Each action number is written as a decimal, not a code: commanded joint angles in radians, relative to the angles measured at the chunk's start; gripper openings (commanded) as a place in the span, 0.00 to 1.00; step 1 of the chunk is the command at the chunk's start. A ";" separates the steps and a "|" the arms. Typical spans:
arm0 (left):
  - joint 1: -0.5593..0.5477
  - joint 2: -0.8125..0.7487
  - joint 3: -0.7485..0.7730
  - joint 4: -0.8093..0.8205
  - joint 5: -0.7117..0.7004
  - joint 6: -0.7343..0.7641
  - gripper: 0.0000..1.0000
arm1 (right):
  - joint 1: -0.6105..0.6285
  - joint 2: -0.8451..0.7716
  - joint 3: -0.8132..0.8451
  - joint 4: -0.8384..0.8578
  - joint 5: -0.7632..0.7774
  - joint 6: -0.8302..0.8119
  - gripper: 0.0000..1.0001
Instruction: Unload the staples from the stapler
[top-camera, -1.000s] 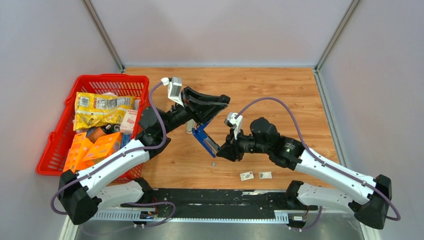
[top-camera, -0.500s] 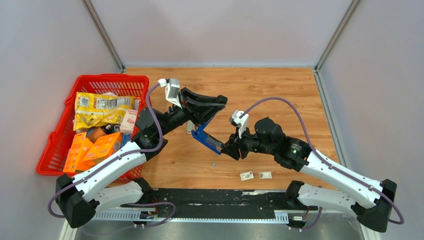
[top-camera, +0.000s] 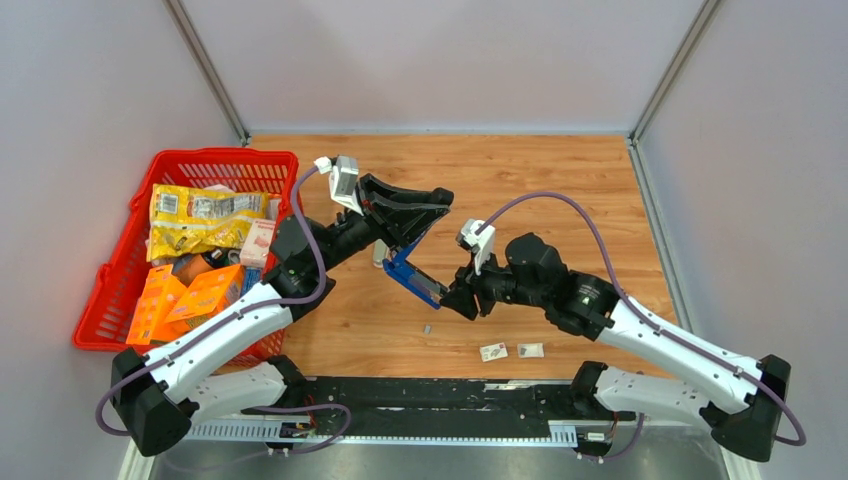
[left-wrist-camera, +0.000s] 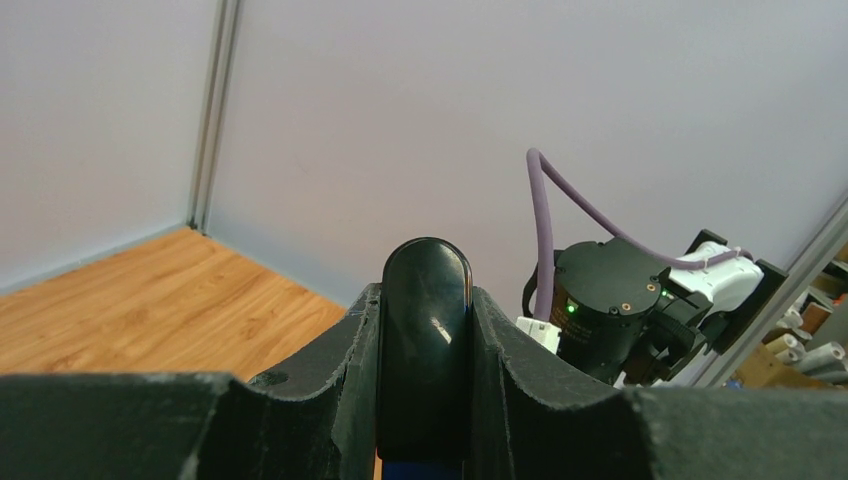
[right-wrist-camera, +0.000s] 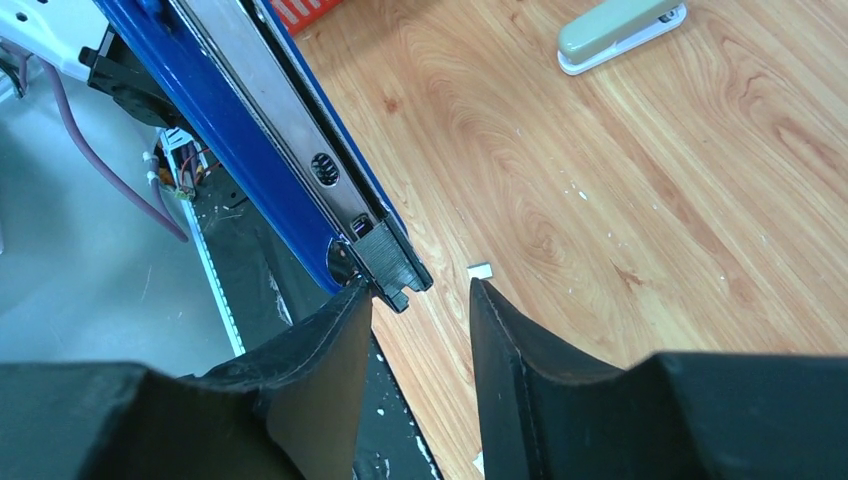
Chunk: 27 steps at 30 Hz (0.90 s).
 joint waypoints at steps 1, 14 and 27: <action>-0.005 -0.016 0.056 0.074 0.010 -0.007 0.00 | 0.000 -0.052 0.051 -0.019 0.049 -0.009 0.44; -0.005 -0.029 0.048 0.045 0.023 0.010 0.00 | -0.002 -0.081 0.143 -0.102 0.114 -0.058 0.48; -0.005 -0.013 0.034 -0.067 -0.110 0.030 0.00 | -0.006 0.049 0.091 0.145 0.345 -0.029 0.06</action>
